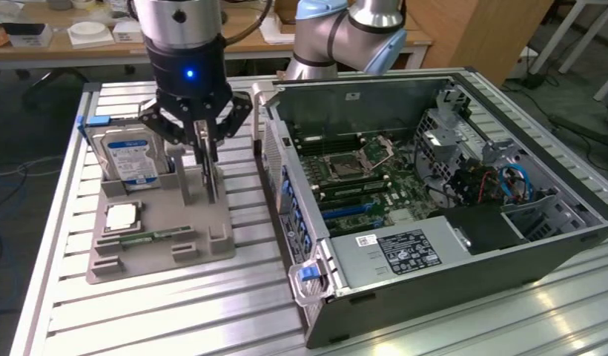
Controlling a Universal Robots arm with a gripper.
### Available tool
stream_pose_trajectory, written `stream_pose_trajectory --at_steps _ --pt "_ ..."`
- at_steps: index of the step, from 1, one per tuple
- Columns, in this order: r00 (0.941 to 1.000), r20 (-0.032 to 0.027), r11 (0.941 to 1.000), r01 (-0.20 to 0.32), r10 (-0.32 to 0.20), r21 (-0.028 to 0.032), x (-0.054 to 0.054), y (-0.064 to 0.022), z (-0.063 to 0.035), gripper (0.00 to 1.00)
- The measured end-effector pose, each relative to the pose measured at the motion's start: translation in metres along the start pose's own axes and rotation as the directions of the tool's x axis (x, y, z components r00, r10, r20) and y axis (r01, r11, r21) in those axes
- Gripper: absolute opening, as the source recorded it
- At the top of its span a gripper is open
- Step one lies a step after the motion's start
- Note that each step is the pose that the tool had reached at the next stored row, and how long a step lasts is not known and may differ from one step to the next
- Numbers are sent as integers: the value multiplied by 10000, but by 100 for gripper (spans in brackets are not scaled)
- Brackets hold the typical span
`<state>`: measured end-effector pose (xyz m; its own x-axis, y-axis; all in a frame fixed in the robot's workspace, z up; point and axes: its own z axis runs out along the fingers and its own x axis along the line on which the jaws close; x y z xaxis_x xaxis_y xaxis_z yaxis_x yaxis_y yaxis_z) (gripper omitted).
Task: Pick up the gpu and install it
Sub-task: 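Pick up the gpu and move the gpu toward the slot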
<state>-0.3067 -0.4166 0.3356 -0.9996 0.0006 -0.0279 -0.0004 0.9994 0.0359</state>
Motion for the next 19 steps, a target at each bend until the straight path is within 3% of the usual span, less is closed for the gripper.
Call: stream_pose_trajectory --at_steps 10,19 --pt "10000 0 10000 0 0 0 -12 16 -434 25" --pt "10000 -1 10000 0 0 -1 -20 27 -696 25"
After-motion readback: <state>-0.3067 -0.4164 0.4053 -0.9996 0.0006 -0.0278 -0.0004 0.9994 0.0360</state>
